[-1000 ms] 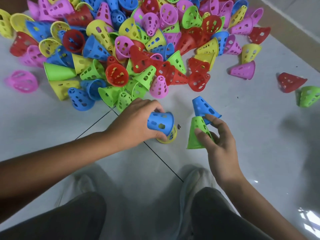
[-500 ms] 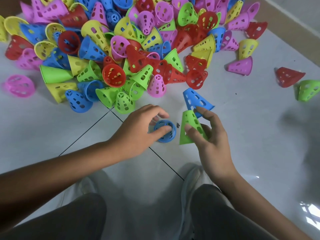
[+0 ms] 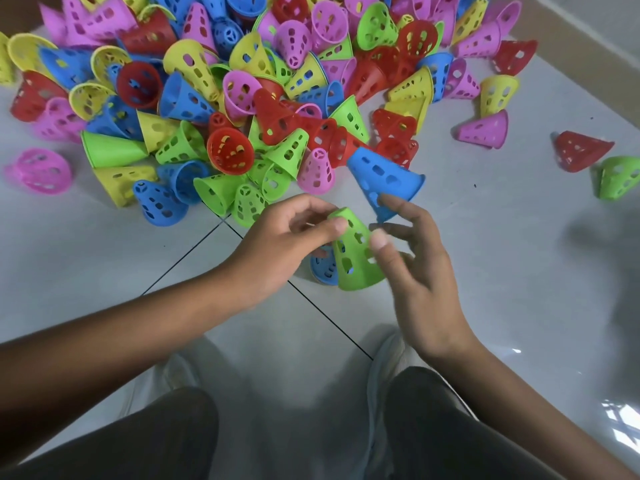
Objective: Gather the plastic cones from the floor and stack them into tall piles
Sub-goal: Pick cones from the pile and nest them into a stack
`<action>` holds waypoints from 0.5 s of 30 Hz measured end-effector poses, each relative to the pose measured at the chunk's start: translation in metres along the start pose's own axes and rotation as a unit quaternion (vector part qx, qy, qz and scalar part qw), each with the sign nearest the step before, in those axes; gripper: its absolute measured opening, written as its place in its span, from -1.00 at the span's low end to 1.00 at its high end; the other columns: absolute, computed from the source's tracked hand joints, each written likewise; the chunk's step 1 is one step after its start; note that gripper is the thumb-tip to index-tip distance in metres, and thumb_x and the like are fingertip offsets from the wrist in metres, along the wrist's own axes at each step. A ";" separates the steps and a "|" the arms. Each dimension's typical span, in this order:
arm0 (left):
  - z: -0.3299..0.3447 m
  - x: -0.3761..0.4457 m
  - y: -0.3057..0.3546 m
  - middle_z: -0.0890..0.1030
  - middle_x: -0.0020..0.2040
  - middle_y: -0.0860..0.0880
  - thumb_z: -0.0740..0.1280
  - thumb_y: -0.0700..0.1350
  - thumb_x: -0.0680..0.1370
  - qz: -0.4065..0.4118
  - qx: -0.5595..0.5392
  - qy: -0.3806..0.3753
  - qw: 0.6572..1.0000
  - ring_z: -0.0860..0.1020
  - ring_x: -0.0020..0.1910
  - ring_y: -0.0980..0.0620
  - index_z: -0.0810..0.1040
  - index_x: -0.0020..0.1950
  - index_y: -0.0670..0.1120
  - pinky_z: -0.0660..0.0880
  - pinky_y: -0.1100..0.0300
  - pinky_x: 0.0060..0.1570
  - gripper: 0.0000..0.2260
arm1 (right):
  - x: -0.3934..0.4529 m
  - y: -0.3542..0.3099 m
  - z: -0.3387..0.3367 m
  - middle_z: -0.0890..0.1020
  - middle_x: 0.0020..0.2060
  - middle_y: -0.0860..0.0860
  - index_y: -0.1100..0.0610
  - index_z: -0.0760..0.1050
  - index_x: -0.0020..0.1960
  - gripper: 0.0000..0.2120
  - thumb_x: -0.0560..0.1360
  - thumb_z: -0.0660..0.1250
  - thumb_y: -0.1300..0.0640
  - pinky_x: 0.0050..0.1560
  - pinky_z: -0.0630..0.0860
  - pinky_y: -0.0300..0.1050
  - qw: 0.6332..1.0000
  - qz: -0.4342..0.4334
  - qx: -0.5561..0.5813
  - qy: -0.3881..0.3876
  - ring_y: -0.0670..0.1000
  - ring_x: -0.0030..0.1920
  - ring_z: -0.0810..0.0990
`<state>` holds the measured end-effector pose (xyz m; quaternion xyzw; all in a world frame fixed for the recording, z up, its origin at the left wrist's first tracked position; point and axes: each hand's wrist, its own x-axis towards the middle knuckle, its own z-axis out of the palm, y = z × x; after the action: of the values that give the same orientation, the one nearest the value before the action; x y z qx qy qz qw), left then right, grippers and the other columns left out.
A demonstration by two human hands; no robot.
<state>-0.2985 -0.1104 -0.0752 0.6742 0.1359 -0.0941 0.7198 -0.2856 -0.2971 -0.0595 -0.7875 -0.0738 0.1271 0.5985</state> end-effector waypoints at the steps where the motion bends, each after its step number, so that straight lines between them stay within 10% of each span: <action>1: -0.002 0.000 -0.001 0.69 0.06 -0.17 0.44 -0.10 0.57 0.015 0.016 0.010 1.000 0.66 0.02 0.02 0.63 0.10 -0.08 0.62 0.06 0.05 -0.87 | 0.002 0.000 -0.002 0.54 0.31 -0.07 0.00 0.41 0.37 -0.61 0.59 0.28 -0.09 0.15 0.59 -0.04 1.000 0.004 0.004 0.028 -0.05 0.25 0.56; 15: -0.012 0.000 -0.013 0.61 0.07 0.24 0.53 -0.07 0.49 0.095 0.228 0.006 0.969 0.57 0.11 0.12 0.59 0.15 0.04 0.55 0.15 0.06 -0.73 | 0.018 0.004 -0.018 0.59 -0.13 0.11 0.19 0.50 0.07 -0.89 0.67 0.19 0.28 -0.10 0.63 -0.09 0.968 0.141 0.161 0.131 0.01 -0.32 0.58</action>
<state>-0.3031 -0.0990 -0.0880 0.8306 0.0505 -0.0497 0.5523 -0.2636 -0.3098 -0.0607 -0.6929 0.1389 0.1163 0.6979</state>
